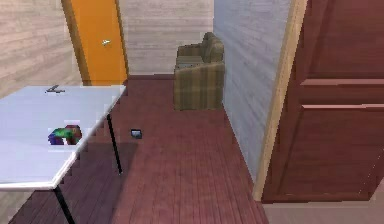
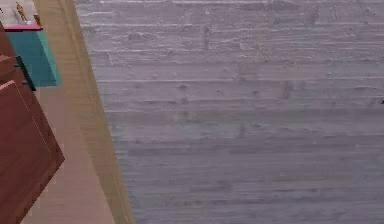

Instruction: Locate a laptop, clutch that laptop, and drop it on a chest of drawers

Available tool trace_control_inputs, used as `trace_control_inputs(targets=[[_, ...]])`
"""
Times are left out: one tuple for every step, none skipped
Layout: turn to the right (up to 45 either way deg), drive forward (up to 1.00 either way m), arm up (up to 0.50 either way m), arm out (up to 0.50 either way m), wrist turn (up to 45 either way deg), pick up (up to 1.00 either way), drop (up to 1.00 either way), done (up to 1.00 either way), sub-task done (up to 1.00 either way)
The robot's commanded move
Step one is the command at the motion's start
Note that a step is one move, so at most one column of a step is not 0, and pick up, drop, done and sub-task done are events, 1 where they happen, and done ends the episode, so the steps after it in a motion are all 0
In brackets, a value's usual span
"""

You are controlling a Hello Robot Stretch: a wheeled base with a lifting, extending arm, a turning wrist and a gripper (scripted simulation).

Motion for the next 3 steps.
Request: trace_control_inputs(targets=[[-9.0,0.00,0.00,0.00,0.0,0.00,0.00,0.00,0.00],[0.0,0.35,0.00,0.00,0.0,0.00,0.00,0.00,0.00],[9.0,0.00,0.00,0.00,0.0,0.00,0.00,0.00,0.00]])
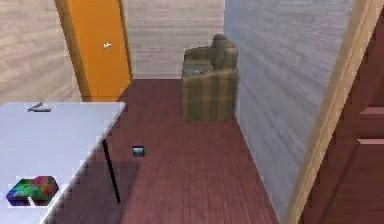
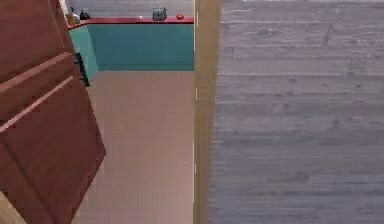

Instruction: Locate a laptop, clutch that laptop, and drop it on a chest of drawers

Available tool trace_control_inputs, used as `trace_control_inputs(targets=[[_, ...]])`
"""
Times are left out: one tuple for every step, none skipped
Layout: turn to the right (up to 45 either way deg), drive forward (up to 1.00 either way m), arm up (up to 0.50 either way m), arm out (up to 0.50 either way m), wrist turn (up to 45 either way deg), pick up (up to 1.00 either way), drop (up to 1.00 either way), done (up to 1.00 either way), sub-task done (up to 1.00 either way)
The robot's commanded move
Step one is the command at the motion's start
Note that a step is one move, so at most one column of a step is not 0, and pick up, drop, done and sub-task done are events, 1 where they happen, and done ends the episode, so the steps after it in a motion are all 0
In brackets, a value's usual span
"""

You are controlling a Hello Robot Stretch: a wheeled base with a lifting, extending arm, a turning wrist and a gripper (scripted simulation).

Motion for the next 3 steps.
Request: trace_control_inputs(targets=[[0.0,1.00,0.00,0.00,0.0,0.00,0.00,0.00,0.00],[3.0,0.00,0.00,0.00,0.0,0.00,0.00,0.00,0.00],[0.0,1.00,0.00,0.00,0.0,0.00,0.00,0.00,0.00]])
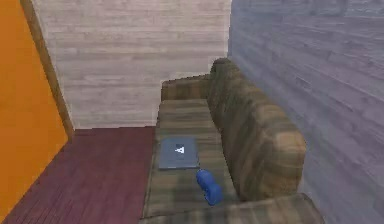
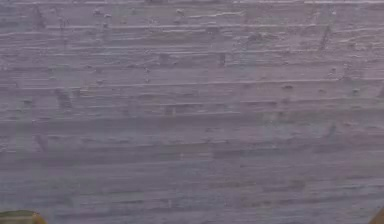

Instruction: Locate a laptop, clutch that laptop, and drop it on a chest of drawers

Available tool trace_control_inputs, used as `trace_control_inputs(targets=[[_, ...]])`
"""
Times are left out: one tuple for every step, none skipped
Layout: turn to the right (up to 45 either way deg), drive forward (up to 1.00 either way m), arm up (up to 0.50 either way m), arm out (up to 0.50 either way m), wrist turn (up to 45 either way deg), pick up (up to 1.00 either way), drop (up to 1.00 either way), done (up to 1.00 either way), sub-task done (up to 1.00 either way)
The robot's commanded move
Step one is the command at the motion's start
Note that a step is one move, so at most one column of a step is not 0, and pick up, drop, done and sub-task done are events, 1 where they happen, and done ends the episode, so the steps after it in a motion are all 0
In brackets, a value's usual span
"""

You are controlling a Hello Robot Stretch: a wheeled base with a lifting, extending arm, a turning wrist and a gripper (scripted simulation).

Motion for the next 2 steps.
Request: trace_control_inputs(targets=[[-45.0,0.00,0.00,0.00,0.0,0.00,0.00,0.00,0.00],[-45.0,0.00,0.00,0.00,0.0,0.00,0.00,0.00,0.00]])
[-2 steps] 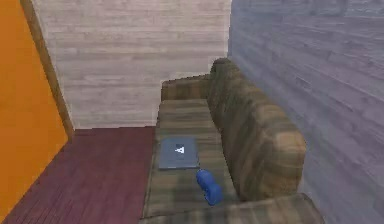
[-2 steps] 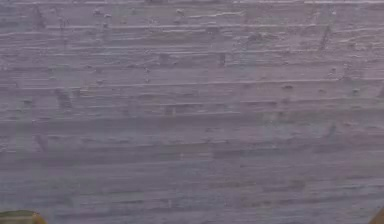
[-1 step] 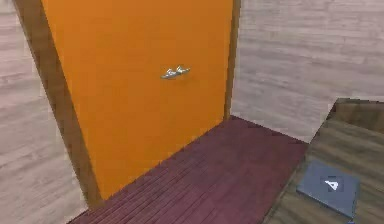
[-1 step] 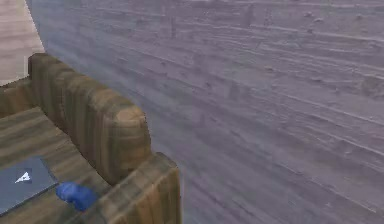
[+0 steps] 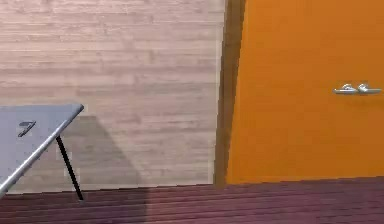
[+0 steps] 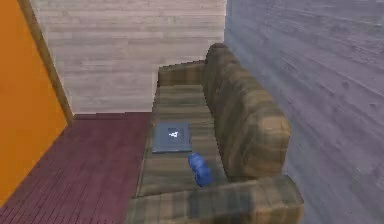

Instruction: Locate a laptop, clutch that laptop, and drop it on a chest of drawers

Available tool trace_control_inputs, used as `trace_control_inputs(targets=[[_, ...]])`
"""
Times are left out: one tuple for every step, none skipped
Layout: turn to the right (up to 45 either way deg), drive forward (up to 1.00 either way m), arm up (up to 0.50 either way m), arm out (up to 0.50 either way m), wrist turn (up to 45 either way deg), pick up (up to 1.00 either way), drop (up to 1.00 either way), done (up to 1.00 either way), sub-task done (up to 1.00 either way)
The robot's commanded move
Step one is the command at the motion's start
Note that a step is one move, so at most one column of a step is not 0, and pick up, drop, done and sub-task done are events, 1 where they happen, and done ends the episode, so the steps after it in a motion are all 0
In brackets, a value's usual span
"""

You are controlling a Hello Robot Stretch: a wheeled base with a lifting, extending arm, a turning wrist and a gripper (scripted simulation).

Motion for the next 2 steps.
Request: trace_control_inputs(targets=[[30.0,0.00,0.00,0.00,0.0,0.00,0.00,0.00,0.00],[0.0,0.35,0.00,0.00,0.0,0.00,0.00,0.00,0.00]])
